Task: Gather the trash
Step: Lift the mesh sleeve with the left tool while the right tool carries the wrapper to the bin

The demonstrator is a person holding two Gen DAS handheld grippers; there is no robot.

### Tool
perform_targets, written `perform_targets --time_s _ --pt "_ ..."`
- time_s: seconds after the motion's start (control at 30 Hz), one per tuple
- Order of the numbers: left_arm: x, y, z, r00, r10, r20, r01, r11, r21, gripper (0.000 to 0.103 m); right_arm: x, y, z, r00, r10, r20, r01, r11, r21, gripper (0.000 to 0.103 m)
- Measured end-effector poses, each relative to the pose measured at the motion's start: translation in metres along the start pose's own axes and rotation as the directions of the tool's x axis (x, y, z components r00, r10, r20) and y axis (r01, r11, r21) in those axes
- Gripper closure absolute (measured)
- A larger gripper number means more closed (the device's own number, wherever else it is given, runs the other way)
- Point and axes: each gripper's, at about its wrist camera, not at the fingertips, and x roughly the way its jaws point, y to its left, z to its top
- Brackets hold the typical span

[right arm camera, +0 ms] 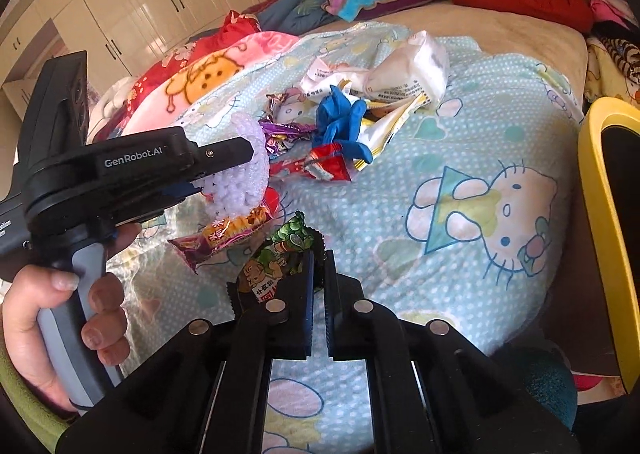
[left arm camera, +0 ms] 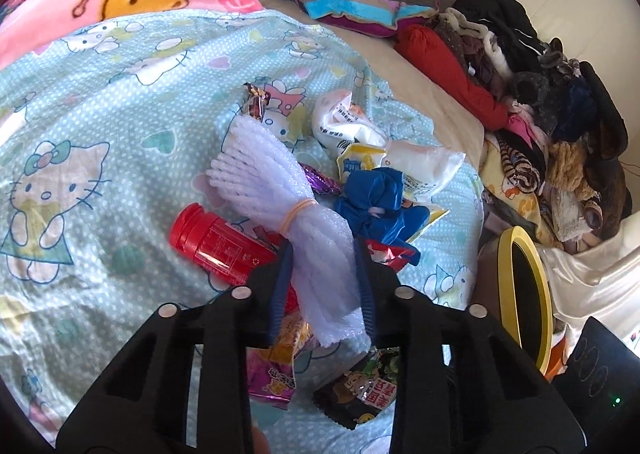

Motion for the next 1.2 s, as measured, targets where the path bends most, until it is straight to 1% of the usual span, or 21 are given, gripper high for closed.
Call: perform_targets --time_s 0.37,0.57,0.8,1.2 --pt "-0.035 -0.010 0.014 0.995 -0.038 0.093 0.036 0.999 0.021 0.083 -0.025 0.013 0.002 0.997 -0.001 0.079 0.006 0.998 -0.067 0.099" --pt "-0.048 -0.018 0.018 0.990 -0.047 0.131 0.041 0.998 0.046 0.083 -0.035 0.013 0.007 0.994 0.001 0.114 0.007 0.998 -0.065 0.099" --pt "-0.056 -0.031 0.016 0.987 -0.059 0.152 0.046 0.995 0.084 0.083 -0.050 0.003 0.014 0.988 -0.016 0.156 0.023 0.999 -0.043 0.099" --pt "-0.061 -0.060 0.007 0.984 -0.102 0.149 0.078 0.984 0.158 0.083 -0.075 -0.021 0.023 0.972 -0.065 0.225 0.066 0.998 0.006 0.099"
